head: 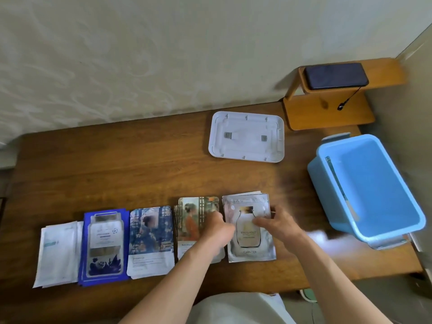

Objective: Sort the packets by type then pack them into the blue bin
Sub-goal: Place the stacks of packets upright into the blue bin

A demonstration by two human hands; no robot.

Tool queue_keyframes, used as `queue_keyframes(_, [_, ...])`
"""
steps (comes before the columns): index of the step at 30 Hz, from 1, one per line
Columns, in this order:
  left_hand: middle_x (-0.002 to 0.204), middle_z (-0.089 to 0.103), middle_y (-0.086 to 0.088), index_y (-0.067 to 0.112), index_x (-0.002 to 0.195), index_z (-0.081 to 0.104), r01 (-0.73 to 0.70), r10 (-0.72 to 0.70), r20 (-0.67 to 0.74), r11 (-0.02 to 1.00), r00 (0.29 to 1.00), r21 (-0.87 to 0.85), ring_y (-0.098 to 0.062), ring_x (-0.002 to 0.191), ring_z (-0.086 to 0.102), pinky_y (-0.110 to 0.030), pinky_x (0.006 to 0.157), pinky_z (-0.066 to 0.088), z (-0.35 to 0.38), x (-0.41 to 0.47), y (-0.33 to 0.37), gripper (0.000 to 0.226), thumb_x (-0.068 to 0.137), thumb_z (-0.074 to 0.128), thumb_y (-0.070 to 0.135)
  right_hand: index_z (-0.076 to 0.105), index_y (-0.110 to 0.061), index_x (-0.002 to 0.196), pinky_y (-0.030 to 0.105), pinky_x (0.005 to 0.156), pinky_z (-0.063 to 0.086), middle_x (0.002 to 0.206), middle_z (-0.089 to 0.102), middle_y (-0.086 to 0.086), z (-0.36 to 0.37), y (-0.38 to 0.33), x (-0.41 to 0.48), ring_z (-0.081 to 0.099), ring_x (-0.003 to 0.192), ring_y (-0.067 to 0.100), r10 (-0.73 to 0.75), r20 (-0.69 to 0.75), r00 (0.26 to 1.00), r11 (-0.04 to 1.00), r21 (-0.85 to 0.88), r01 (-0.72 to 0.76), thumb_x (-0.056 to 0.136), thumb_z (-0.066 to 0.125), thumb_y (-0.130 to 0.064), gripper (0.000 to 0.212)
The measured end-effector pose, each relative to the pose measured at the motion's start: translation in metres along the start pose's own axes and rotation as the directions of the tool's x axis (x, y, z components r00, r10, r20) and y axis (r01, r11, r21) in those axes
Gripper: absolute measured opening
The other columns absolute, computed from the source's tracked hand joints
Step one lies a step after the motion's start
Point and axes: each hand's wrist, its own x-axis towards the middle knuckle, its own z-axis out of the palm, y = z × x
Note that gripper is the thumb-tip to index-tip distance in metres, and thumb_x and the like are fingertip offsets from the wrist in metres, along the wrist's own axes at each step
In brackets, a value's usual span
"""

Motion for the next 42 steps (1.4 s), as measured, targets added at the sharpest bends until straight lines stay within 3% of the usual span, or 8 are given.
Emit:
queue_keyframes(10, [0.115,0.062,-0.006,0.01,0.127,0.056,-0.004,-0.001,-0.077,0.998,0.997,-0.063,-0.022,0.106,0.061,-0.028,0.071,0.048,0.017,-0.002,0.003,0.031,0.096,0.056,0.006,0.076,-0.017,0.098,0.049,0.086,0.061,0.092,0.079,0.003,0.008,0.004,0.011,0.077,0.088,0.023,0.021,0.132,0.991,0.994,0.102,-0.034,0.076,0.089,-0.024,0.026])
queue_keyframes(15, [0.137,0.063,0.002,0.021,0.144,0.056,-0.066,0.06,-0.042,0.984,0.997,-0.166,-0.015,0.121,0.061,-0.021,0.08,0.053,0.02,-0.001,0.0,0.057,0.093,0.051,-0.005,0.076,-0.02,0.094,0.048,0.078,0.063,0.087,0.079,0.002,0.013,0.01,0.011,0.077,0.081,0.02,-0.034,0.112,0.993,0.999,0.007,0.033,0.073,0.09,-0.036,0.03])
queue_keyframes(20, [0.14,0.061,0.004,0.024,0.143,0.056,-0.076,0.068,-0.05,0.978,0.996,-0.194,-0.012,0.12,0.06,-0.018,0.075,0.045,0.027,0.002,0.001,0.056,0.093,0.057,-0.001,0.052,-0.021,0.125,0.039,0.078,0.063,0.111,0.072,0.003,0.016,0.024,0.008,0.072,0.096,0.021,-0.066,0.102,0.993,0.996,0.063,0.06,0.048,0.097,-0.056,0.095])
queue_keyframes(25, [0.116,0.062,0.003,0.022,0.124,0.052,-0.044,0.036,-0.03,0.951,0.999,-0.306,-0.012,0.099,0.058,-0.029,0.077,0.046,0.02,-0.004,0.016,0.04,0.088,0.07,0.017,0.053,-0.024,0.114,0.031,0.069,0.063,0.101,0.073,0.002,0.007,0.016,-0.011,0.074,0.086,0.014,-0.23,0.021,0.973,0.962,0.154,0.224,0.073,0.091,-0.015,0.056])
queue_keyframes(28, [0.108,0.066,0.003,0.024,0.122,0.052,-0.149,0.195,0.047,0.862,0.98,-0.484,-0.01,0.096,0.062,-0.026,0.073,0.049,0.002,-0.014,0.028,0.063,0.072,0.087,0.011,0.058,-0.027,0.115,0.029,0.075,0.062,0.104,0.074,-0.003,-0.011,0.009,-0.018,0.072,0.096,0.01,-0.393,-0.018,0.92,0.905,0.168,0.39,0.072,0.09,-0.012,0.056])
queue_keyframes(31, [0.112,0.07,-0.003,0.03,0.122,0.053,-0.271,0.372,0.06,0.77,0.926,-0.577,-0.019,0.106,0.067,-0.033,0.087,0.056,-0.013,-0.016,0.035,0.079,0.053,0.079,0.001,0.061,-0.022,0.122,0.032,0.081,0.061,0.109,0.074,-0.003,-0.024,0.003,-0.02,0.071,0.102,0.014,-0.5,-0.01,0.866,0.852,0.174,0.494,0.073,0.09,-0.009,0.058])
queue_keyframes(36, [0.102,0.064,-0.001,0.019,0.12,0.047,-0.556,0.577,-0.079,0.726,0.813,-0.404,0.002,0.086,0.065,-0.017,0.076,0.052,-0.008,-0.013,0.03,0.062,0.076,0.075,-0.014,0.064,-0.016,0.117,0.024,0.084,0.057,0.109,0.073,-0.013,-0.025,0.002,-0.018,0.071,0.101,0.008,-0.581,-0.076,0.81,0.804,0.099,0.586,0.075,0.089,-0.012,0.049])
queue_keyframes(42, [0.097,0.067,-0.001,0.023,0.11,0.057,-0.675,0.662,-0.152,0.688,0.734,-0.266,-0.012,0.089,0.067,-0.026,0.079,0.054,0.013,0.003,0.0,0.052,0.074,0.075,-0.01,0.062,-0.015,0.104,0.018,0.074,0.054,0.098,0.072,-0.016,-0.011,0.025,-0.009,0.071,0.09,0.006,-0.555,-0.069,0.829,0.829,0.046,0.558,0.071,0.093,-0.016,0.045])
